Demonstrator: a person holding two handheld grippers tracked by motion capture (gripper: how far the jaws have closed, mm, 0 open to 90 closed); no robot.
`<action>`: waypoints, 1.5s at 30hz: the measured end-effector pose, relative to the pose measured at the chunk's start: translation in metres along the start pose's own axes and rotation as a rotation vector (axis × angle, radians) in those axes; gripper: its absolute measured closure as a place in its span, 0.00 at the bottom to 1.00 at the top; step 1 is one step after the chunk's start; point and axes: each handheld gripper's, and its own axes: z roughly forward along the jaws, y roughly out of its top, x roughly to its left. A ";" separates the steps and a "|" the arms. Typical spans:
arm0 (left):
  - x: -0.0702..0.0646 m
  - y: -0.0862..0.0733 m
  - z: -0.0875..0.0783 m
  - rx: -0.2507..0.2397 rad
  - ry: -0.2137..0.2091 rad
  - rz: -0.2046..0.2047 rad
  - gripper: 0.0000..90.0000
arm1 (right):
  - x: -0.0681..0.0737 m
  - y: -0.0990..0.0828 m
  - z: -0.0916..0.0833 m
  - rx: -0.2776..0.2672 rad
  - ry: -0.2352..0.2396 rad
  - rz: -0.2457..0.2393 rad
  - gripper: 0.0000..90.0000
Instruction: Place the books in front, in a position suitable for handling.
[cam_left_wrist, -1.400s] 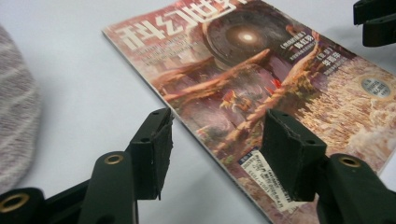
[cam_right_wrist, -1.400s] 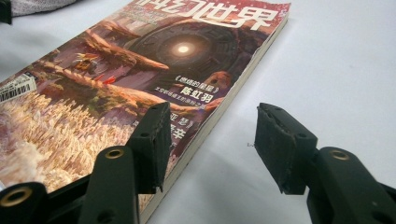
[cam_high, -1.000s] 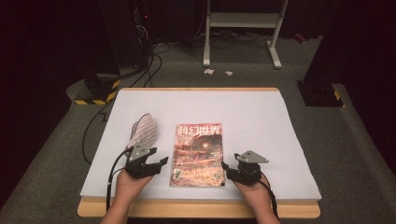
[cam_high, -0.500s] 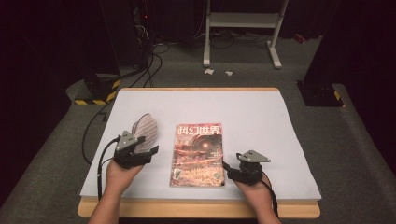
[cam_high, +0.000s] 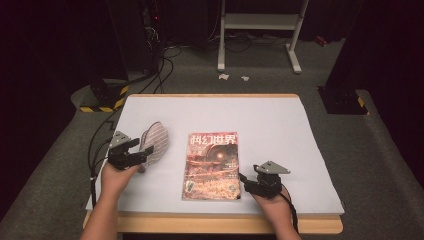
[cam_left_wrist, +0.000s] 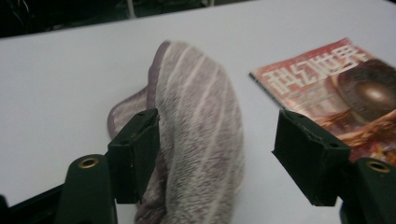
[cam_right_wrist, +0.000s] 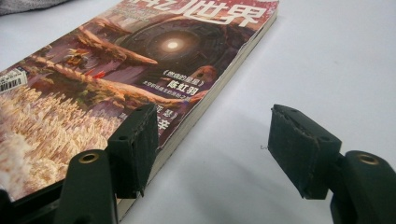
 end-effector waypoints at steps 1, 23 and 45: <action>0.003 -0.002 0.004 0.017 -0.003 -0.006 0.35 | 0.000 0.000 0.001 0.002 0.001 0.000 0.37; 0.009 -0.039 0.035 0.096 0.031 -0.065 0.78 | -0.001 0.003 0.002 0.002 0.006 0.011 0.37; -0.020 -0.034 -0.003 -0.058 -0.008 -0.014 0.81 | -0.008 -0.004 -0.005 -0.010 -0.046 -0.003 0.38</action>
